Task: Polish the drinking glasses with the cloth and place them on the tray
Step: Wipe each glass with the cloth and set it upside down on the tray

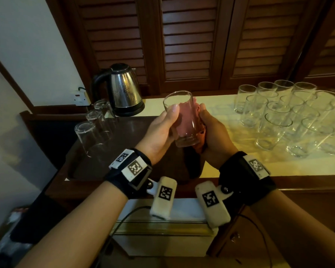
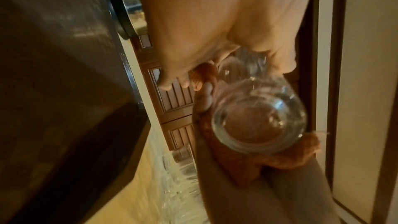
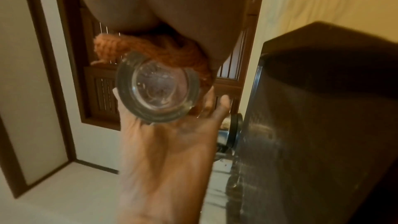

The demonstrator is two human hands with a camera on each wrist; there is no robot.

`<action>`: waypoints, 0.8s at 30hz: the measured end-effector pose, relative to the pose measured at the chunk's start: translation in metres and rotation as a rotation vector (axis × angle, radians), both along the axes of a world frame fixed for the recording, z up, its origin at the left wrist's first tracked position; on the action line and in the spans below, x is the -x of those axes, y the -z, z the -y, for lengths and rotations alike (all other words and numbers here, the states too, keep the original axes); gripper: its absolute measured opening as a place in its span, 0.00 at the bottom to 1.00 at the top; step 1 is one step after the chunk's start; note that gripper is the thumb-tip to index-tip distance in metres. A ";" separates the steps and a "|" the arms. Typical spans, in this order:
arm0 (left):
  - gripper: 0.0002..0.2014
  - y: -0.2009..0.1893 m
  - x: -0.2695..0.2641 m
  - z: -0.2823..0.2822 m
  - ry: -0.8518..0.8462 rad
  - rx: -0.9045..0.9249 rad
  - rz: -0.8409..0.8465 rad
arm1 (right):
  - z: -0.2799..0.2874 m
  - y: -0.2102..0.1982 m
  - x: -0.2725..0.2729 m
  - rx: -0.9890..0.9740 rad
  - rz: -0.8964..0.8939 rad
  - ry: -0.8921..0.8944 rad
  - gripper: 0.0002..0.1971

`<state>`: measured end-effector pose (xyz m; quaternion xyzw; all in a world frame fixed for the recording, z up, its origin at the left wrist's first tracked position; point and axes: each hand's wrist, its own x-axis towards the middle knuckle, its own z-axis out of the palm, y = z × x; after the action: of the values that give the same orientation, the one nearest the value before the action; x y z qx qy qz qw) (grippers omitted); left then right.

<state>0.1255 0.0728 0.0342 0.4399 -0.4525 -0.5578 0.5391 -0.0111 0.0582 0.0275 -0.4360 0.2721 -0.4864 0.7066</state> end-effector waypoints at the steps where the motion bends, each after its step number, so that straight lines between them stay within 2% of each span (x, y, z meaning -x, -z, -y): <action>1: 0.35 0.001 -0.001 0.002 -0.025 -0.014 -0.028 | 0.001 0.000 0.001 0.026 -0.045 0.024 0.23; 3: 0.37 0.001 0.000 0.006 -0.087 -0.042 -0.057 | 0.001 0.003 -0.001 0.116 -0.165 0.084 0.22; 5: 0.33 -0.001 0.005 0.007 -0.115 -0.065 -0.027 | 0.001 0.006 -0.004 0.234 -0.253 0.130 0.21; 7: 0.37 0.001 0.009 0.009 -0.145 -0.069 0.023 | 0.001 0.007 -0.008 0.319 -0.290 0.162 0.19; 10: 0.40 0.000 0.009 0.008 -0.123 -0.024 0.051 | 0.001 0.009 -0.009 0.268 -0.219 0.144 0.19; 13: 0.30 -0.004 0.006 0.005 -0.026 0.020 0.024 | -0.002 0.003 -0.005 0.047 0.025 0.017 0.21; 14: 0.30 -0.007 0.004 0.003 0.010 0.028 0.039 | -0.002 0.001 -0.002 0.018 0.065 -0.004 0.21; 17: 0.41 -0.010 0.001 0.004 -0.018 0.005 0.043 | 0.000 -0.002 0.000 0.088 -0.008 0.064 0.20; 20: 0.37 -0.015 0.009 0.003 -0.129 -0.028 0.069 | -0.001 0.001 -0.006 0.249 -0.151 0.166 0.18; 22: 0.38 -0.014 0.018 0.003 -0.140 -0.008 0.186 | -0.002 0.002 -0.008 0.275 -0.139 0.182 0.16; 24: 0.39 -0.015 0.022 -0.001 -0.160 0.012 0.181 | -0.003 0.001 -0.007 0.227 -0.058 0.135 0.17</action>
<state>0.1036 0.0741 0.0491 0.5198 -0.4662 -0.4683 0.5414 -0.0039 0.0610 0.0264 -0.5077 0.2644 -0.5476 0.6103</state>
